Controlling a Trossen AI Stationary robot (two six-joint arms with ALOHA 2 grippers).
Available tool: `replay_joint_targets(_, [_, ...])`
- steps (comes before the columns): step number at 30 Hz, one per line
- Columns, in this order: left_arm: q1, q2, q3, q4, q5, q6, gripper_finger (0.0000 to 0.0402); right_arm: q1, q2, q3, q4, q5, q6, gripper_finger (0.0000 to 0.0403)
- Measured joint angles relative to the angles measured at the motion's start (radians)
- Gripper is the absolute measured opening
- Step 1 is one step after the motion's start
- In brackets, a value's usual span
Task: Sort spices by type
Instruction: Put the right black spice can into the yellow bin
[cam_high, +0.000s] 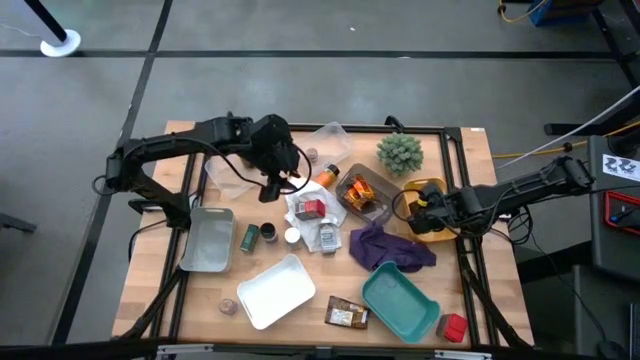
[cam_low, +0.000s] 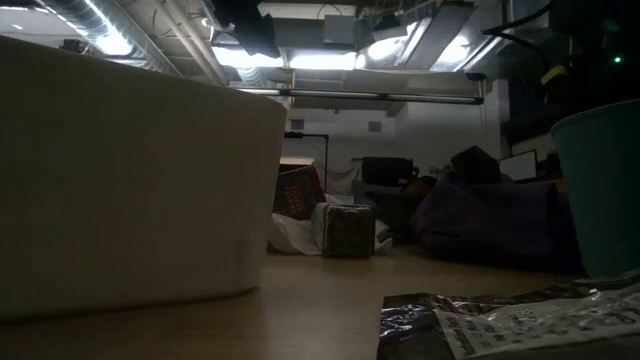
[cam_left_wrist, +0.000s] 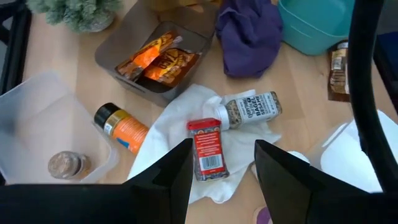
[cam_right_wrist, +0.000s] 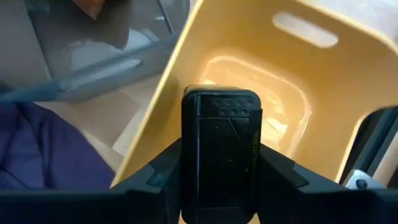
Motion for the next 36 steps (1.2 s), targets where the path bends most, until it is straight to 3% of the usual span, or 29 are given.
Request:
replay_joint_targets(11, [-0.036, 0.0, 0.0, -0.017, -0.001, 0.004, 0.0155, 0.0, 0.0, -0.019, 0.015, -0.014, 0.0, 0.0154])
replay_joint_targets(18, [-0.036, -0.003, 0.0, -0.132, -0.099, -0.084, 0.0155, 0.0, 0.0, -0.019, 0.017, -0.046, 0.027, 0.0155])
replay_joint_targets(27, [-0.079, -0.006, 0.0, -0.446, -0.104, -0.42, 0.0155, 0.0, 0.0, -0.019, 0.018, -0.039, 0.023, 0.0155])
replay_joint_targets(36, [-0.242, -0.006, 0.0, -0.519, -0.148, -0.703, 0.0155, 0.0, 0.0, -0.019, 0.018, -0.043, 0.023, 0.0154])
